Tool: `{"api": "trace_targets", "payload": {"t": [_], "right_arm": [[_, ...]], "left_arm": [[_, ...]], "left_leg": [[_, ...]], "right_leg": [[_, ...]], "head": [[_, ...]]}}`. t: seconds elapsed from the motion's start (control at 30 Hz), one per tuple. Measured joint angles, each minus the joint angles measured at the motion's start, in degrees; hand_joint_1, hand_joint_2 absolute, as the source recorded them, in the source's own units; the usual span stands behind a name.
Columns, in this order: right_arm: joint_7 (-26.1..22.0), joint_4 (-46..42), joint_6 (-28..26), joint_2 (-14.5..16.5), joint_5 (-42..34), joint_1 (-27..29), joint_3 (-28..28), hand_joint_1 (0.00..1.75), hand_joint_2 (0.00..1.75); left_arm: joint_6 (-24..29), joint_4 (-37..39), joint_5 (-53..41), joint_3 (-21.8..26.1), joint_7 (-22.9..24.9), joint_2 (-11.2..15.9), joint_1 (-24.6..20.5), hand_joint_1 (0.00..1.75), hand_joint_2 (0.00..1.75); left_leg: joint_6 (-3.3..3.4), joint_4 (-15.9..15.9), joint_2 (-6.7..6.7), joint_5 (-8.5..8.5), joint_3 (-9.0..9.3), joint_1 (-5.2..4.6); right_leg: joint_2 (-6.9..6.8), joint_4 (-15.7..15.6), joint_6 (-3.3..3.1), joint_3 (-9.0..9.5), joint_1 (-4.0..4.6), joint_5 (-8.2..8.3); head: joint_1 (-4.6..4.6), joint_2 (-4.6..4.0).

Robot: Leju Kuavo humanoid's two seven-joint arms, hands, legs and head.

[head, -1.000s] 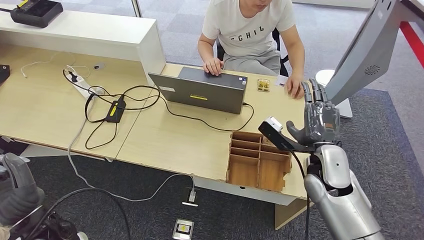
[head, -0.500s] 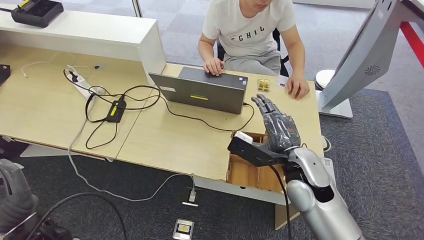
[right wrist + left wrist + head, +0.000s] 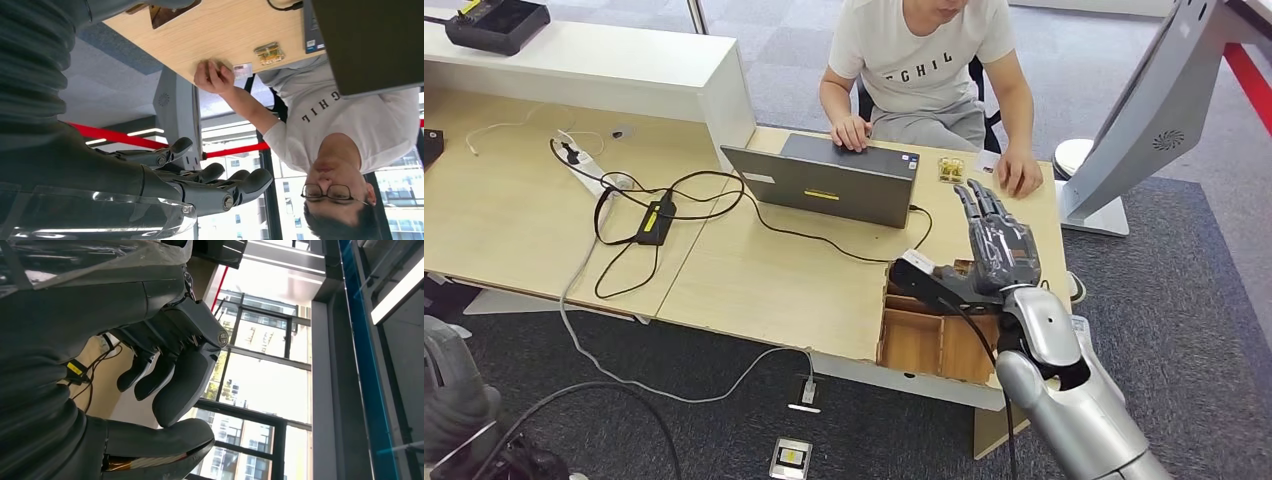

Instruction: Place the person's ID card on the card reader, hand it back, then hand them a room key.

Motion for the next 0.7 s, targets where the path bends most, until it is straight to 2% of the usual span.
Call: {"api": "trace_targets", "payload": {"t": [0.7], "right_arm": [[0.1, 8.2, 1.2, -0.9, 1.2, -0.2, 1.0, 0.00, 1.75]], "left_arm": [[-0.3, 0.2, 0.6, 0.0, 0.0, 0.4, -0.8, 1.61, 1.75]], "left_leg": [[0.00, 0.0, -0.01, 0.00, -0.01, 0.00]], "right_leg": [[0.00, 0.0, 0.00, -0.01, 0.00, 0.00]], "head": [[-0.01, 0.00]]}}
